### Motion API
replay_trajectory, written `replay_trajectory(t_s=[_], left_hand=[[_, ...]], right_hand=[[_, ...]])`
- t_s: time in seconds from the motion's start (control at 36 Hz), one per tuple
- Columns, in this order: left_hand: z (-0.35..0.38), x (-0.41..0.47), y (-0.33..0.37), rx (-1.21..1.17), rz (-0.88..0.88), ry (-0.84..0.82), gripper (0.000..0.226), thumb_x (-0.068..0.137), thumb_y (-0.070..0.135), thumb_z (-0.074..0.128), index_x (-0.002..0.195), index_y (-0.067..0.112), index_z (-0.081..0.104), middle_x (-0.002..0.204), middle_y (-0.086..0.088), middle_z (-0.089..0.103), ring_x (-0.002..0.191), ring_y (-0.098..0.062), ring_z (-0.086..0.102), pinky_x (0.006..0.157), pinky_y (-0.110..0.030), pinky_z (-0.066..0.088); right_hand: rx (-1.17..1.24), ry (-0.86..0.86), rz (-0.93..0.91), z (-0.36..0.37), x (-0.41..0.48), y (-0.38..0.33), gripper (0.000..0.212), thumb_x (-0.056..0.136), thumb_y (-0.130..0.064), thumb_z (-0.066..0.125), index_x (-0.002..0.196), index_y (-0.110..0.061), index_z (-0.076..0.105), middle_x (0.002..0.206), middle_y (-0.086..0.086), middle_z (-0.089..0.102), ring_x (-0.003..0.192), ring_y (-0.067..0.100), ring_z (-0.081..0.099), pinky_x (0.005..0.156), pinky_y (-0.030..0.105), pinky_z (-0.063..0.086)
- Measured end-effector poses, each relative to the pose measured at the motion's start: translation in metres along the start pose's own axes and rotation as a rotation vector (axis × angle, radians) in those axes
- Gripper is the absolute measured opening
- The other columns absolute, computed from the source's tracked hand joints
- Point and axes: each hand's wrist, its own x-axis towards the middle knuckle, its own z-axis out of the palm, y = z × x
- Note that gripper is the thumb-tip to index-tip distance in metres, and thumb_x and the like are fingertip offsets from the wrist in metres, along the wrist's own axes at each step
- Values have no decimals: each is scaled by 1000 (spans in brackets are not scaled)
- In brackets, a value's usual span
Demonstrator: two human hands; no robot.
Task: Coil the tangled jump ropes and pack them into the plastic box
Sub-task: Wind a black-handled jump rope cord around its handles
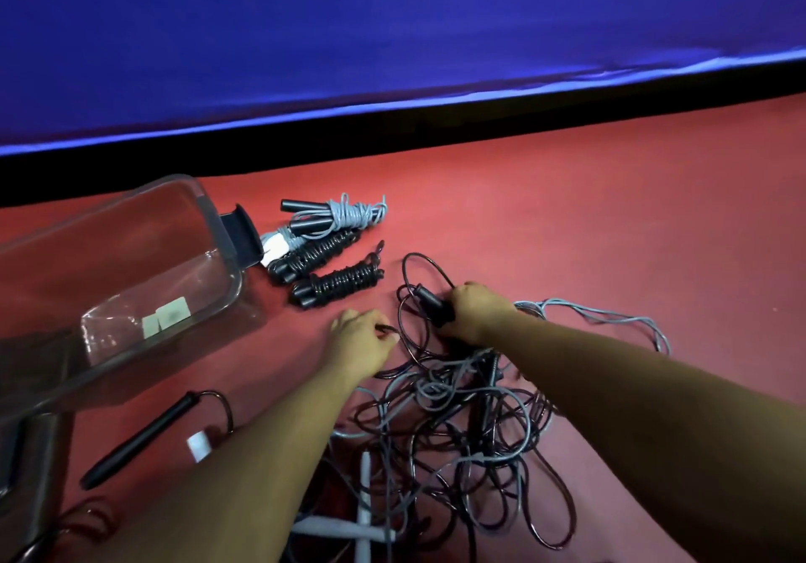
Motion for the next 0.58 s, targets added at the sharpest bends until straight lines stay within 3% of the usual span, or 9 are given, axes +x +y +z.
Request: replay_trajectory(t_s=[0.11, 0.19, 0.28, 0.33, 0.39, 0.42, 0.47, 0.58], left_hand=[[-3, -5, 6, -210, 33, 106, 6, 90, 30, 65, 90, 35, 66, 102, -3, 56, 114, -29, 51, 99, -33, 41], [-13, -9, 17, -297, 98, 173, 25, 89, 21, 65, 73, 39, 59, 92, 4, 55, 105, -29, 54, 92, -34, 44], [-27, -18, 32, -346, 160, 265, 18, 90, 12, 64, 87, 30, 65, 101, 3, 54, 107, -26, 55, 97, -31, 43], [-42, -27, 46, -391, 210, 331, 17, 92, 13, 62, 105, 22, 68, 109, 3, 53, 111, -21, 55, 100, -28, 40], [-57, -39, 63, -472, 253, 352, 15, 95, 19, 60, 107, 24, 66, 110, 6, 57, 108, -16, 56, 96, -27, 41], [-70, -55, 79, -527, 289, 343, 11, 96, 22, 60, 104, 27, 65, 108, 7, 61, 105, -14, 57, 92, -27, 42], [-83, -69, 99, -643, 278, 244, 6, 99, 32, 56, 98, 31, 62, 103, 11, 67, 101, -11, 60, 88, -27, 44], [-108, -107, 138, -842, 327, 76, 20, 102, 32, 50, 96, 25, 67, 98, 5, 73, 94, -8, 67, 83, -23, 47]], right_hand=[[-37, -1, -91, -16, -11, 8, 56, 79, -42, 75, 130, -25, 59, 124, 10, 46, 116, 31, 52, 103, 38, 43], [71, 36, -134, -34, -25, 16, 48, 78, -39, 78, 122, -24, 68, 125, 10, 42, 117, 29, 50, 103, 28, 40], [318, 79, -179, -58, -49, 17, 31, 83, -24, 77, 111, -13, 73, 134, 12, 36, 123, 26, 45, 99, 13, 28], [495, 130, -185, -76, -67, 14, 18, 84, -20, 76, 99, -9, 74, 130, 10, 41, 114, 26, 52, 99, 21, 37], [640, 145, -197, -93, -84, 9, 9, 86, -13, 73, 86, -4, 71, 106, 10, 53, 84, 26, 58, 82, 35, 49], [678, 151, -205, -108, -107, 8, 8, 88, -9, 70, 83, -2, 69, 90, 12, 56, 73, 24, 55, 73, 36, 48], [756, 104, -203, -120, -123, 4, 6, 90, -6, 65, 90, -1, 68, 79, 13, 56, 72, 23, 51, 73, 36, 43], [955, 49, -224, -144, -171, 1, 26, 95, -9, 59, 113, 9, 63, 95, 19, 64, 87, 26, 56, 82, 36, 48]])
